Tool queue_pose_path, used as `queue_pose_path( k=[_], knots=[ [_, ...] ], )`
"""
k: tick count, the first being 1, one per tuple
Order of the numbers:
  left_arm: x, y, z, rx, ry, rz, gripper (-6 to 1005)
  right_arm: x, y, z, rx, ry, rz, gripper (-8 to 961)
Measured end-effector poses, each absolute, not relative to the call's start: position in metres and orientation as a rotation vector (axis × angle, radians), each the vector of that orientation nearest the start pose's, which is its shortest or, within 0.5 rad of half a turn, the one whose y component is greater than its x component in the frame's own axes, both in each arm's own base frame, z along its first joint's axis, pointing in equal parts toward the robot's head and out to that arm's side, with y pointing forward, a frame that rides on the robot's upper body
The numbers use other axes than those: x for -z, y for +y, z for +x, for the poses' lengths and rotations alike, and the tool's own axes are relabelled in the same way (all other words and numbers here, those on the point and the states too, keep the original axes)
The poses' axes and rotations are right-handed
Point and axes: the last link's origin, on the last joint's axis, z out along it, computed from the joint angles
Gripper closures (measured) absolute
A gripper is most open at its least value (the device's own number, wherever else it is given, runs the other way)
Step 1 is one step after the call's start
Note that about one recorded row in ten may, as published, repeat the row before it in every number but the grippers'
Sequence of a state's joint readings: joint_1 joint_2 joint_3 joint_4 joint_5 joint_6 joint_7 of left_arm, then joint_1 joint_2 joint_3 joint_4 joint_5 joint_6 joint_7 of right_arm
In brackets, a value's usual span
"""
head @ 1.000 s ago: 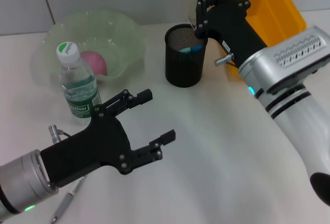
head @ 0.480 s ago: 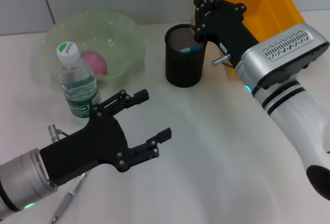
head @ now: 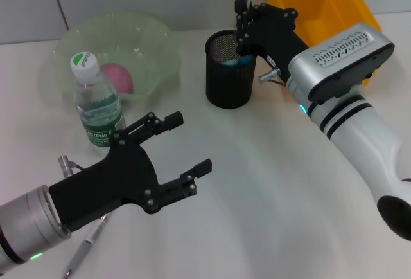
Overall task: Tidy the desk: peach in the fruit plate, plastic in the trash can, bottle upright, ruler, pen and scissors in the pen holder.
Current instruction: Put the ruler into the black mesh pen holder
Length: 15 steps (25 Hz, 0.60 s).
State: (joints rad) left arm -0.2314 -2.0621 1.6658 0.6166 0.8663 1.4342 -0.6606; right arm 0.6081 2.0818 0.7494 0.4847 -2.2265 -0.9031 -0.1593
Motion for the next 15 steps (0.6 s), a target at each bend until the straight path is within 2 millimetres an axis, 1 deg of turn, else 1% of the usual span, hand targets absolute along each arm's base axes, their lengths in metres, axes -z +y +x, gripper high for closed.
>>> queue_pose_path(
  k=[11, 15],
  knots=[
    [0.0573, 0.2574, -0.2311, 1.123, -0.041, -2.485, 214, 0.0727, 0.3885, 0.2020, -0.720, 0.302, -1.863, 945],
    [0.0575, 0.2575, -0.2312, 1.123, -0.042, -2.486, 214, 0.0778, 0.3910, 0.2046, -0.675, 0.315, -1.894, 944]
  ],
)
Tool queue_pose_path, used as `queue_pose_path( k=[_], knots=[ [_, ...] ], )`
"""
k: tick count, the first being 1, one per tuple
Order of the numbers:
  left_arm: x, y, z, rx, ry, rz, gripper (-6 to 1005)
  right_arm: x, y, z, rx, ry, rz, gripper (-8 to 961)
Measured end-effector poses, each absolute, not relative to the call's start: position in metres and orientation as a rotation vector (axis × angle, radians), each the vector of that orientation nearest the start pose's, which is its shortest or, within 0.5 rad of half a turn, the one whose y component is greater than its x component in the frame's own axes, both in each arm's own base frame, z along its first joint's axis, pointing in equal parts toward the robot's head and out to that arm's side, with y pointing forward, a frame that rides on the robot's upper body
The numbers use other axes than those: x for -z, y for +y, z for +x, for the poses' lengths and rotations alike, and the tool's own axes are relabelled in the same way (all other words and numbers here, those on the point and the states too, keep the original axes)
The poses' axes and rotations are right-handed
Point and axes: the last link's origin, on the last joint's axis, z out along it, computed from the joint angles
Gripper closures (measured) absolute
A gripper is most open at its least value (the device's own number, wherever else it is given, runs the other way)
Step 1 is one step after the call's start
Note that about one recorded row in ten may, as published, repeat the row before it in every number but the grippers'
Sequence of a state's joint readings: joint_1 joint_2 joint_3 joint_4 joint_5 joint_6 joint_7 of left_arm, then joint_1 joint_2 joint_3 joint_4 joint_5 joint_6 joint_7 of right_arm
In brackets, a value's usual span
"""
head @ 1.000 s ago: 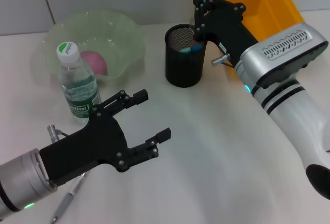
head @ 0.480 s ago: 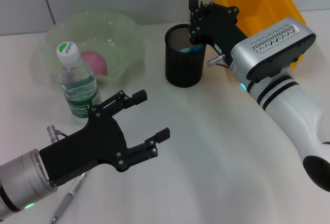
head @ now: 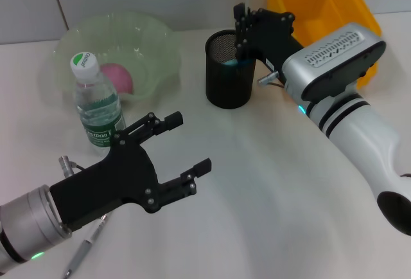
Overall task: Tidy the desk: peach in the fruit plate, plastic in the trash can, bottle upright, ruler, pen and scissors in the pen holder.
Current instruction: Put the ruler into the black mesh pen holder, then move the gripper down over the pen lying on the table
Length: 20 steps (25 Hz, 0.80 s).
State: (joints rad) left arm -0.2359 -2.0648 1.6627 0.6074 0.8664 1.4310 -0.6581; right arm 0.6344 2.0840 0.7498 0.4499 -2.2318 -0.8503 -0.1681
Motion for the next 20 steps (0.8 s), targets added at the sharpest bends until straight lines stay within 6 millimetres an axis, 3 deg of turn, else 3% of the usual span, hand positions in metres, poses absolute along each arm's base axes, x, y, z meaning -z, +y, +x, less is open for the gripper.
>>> queue_pose_path(
  k=[10, 20],
  knots=[
    [0.0572, 0.2583, -0.2313, 1.127, -0.042, -2.485, 214, 0.0796, 0.3911, 0.2046, -0.666, 0.322, -1.902, 940],
    [0.0575, 0.2578, -0.2317, 1.125, -0.042, -2.489, 214, 0.0745, 0.3816, 0.2044, -0.730, 0.316, -1.857, 585]
  ],
)
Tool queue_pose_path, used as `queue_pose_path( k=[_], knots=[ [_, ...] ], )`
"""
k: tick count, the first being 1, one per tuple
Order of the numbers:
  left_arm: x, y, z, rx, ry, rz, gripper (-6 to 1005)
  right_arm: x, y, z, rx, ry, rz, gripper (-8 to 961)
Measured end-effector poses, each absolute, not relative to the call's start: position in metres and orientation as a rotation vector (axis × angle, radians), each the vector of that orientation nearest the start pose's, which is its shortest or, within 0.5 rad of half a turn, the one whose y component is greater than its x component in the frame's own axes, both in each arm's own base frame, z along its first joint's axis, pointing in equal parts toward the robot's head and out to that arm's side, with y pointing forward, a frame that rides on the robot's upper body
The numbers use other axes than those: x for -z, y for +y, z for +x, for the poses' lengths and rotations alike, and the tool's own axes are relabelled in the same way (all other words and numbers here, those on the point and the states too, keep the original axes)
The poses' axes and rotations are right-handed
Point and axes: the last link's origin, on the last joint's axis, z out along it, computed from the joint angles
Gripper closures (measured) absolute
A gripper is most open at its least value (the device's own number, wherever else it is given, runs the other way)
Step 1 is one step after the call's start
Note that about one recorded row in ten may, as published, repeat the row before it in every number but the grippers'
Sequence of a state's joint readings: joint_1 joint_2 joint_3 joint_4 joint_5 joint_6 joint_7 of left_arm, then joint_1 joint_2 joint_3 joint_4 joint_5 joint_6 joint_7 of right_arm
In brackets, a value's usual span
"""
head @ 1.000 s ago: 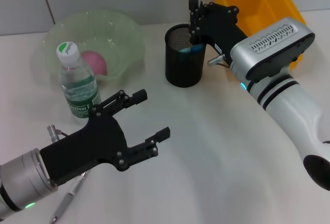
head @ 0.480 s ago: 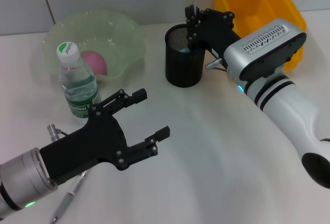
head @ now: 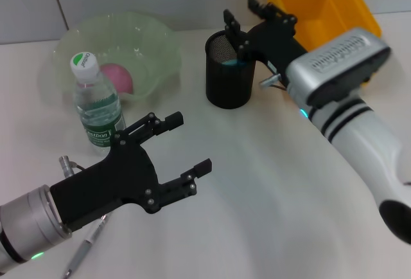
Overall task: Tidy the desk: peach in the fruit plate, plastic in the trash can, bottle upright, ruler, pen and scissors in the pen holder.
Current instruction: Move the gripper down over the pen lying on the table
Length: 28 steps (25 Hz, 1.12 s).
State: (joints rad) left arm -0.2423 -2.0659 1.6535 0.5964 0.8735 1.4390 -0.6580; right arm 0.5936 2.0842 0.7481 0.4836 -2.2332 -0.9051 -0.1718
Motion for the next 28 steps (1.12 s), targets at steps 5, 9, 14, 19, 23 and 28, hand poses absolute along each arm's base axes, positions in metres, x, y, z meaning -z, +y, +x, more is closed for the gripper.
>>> queue_pose_path(
  k=[5, 9, 14, 19, 23, 28],
  knots=[
    [0.055, 0.257, -0.233, 1.127, -0.043, -2.495, 213, 0.057, 0.360, 0.210, -0.845, 0.298, -1.753, 460],
    [0.049, 0.255, -0.238, 1.130, -0.054, -2.511, 212, 0.041, 0.344, 0.216, -0.907, 0.297, -1.738, 376],
    [0.037, 0.257, -0.250, 1.109, -0.141, -2.521, 212, 0.018, 0.326, 0.232, -1.034, 0.308, -1.853, 259],
    [0.027, 0.260, -0.257, 1.099, -0.282, -2.518, 211, -0.001, 0.309, 0.257, -1.133, 0.330, -2.118, 179],
    [0.030, 0.266, -0.259, 0.952, -0.369, -2.522, 212, -0.028, 0.295, 0.293, -1.137, 0.326, -2.264, 180],
    [0.033, 0.269, -0.251, 0.754, -0.442, -2.575, 212, -0.044, 0.289, 0.310, -0.996, 0.317, -2.486, 182]
  ],
)
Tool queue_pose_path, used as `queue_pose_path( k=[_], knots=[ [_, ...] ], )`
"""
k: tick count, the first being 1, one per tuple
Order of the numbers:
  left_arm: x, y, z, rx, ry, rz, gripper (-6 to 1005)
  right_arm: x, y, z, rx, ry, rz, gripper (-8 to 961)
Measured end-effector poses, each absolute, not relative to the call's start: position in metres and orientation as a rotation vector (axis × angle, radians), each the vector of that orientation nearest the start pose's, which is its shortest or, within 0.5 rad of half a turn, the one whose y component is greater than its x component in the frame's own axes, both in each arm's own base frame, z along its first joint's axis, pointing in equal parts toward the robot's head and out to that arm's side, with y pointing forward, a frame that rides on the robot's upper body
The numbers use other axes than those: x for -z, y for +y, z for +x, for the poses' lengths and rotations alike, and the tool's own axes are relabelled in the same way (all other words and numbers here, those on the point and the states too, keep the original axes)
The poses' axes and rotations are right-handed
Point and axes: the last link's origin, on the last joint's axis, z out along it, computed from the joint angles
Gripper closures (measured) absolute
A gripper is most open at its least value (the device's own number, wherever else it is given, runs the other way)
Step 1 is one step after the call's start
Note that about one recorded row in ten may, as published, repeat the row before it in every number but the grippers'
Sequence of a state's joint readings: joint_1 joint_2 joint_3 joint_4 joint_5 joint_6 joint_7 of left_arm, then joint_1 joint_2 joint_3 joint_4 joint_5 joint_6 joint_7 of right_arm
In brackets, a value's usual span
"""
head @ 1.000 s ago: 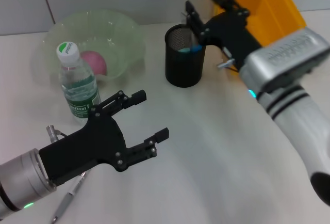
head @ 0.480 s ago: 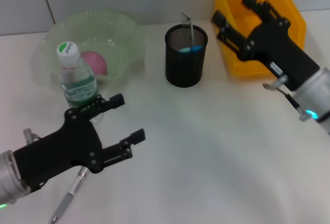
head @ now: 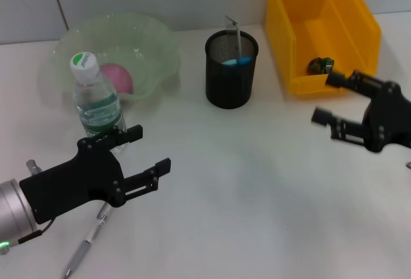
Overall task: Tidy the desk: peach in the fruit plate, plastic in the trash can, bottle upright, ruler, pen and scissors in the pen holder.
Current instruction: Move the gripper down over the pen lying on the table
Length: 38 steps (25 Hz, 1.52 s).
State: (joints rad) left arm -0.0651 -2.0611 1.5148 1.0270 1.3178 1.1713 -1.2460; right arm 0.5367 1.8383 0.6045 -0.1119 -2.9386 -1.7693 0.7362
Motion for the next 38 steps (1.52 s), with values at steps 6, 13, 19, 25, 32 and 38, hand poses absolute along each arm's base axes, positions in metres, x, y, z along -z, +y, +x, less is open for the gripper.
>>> queue_pose_path(
  k=[6, 13, 19, 25, 32, 38],
  knots=[
    [0.026, 0.272, -0.242, 0.592, -0.549, -2.590, 213, -0.044, 0.294, 0.308, -0.872, 0.307, -2.621, 183],
    [0.023, 0.277, -0.228, 0.412, -0.742, -2.564, 214, -0.044, 0.310, 0.297, -0.739, 0.341, -2.779, 185],
    [0.037, 0.282, -0.214, 0.106, -0.965, -2.505, 218, -0.050, 0.319, 0.295, -0.644, 0.323, -2.803, 190],
    [0.029, 0.284, -0.201, 0.051, -1.129, -2.378, 223, -0.054, 0.323, 0.294, -0.555, 0.290, -2.836, 195],
    [0.023, 0.280, -0.193, 0.014, -1.167, -2.362, 228, -0.056, 0.324, 0.292, -0.459, 0.267, -2.879, 201],
    [0.030, 0.264, -0.194, -0.122, -1.171, -2.427, 233, -0.053, 0.324, 0.288, -0.482, 0.240, -2.877, 207]
  ],
)
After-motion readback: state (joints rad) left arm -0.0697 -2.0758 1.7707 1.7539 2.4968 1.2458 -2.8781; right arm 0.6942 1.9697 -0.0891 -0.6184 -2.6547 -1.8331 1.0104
